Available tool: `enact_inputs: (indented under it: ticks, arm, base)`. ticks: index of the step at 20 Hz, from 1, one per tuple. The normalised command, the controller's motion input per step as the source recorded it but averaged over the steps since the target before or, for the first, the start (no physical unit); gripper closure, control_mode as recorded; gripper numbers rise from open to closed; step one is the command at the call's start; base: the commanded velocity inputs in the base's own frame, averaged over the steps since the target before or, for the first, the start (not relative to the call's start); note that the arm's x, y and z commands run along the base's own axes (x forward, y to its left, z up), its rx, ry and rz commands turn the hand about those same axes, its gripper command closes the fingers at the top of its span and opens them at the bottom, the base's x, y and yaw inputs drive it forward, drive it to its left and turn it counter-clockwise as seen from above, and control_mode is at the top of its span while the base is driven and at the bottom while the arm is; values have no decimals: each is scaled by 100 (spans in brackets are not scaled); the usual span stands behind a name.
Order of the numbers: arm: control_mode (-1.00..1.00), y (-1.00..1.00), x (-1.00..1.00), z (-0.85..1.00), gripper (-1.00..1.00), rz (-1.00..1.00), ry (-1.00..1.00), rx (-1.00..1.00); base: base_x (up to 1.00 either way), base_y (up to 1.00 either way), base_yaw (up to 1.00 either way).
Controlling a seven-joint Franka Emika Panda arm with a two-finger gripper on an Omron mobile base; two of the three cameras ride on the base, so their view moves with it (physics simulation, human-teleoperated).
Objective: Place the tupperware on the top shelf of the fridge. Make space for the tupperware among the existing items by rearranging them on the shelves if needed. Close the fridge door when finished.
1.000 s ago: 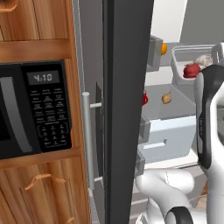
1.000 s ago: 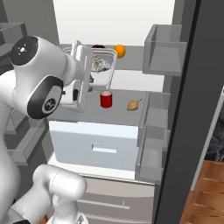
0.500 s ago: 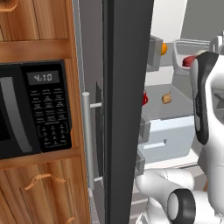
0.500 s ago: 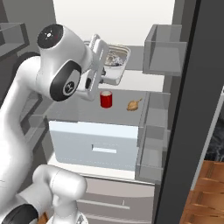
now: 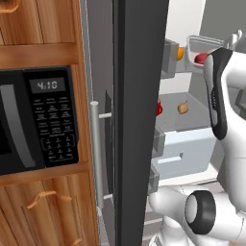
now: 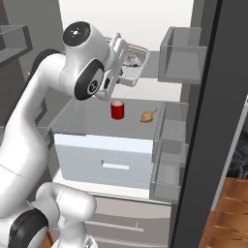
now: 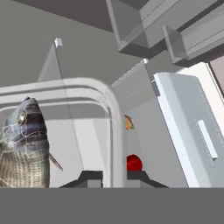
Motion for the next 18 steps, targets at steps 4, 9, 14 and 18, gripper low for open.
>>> enact_inputs:
  ticks: [4, 9, 14, 18]
  arm:
    - [-100, -8, 52, 0, 100, 0, -8, 2]
    - [-100, -10, 60, 0, 100, 0, -4, 0]
    - [-100, -25, 55, 0, 100, 0, 0, 0]
    - [-100, -26, 47, 0, -100, 0, 0, 0]
  base:
    - [0, 0, 0]
    - [0, 0, 0]
    - [0, 0, 0]
    - [0, 0, 0]
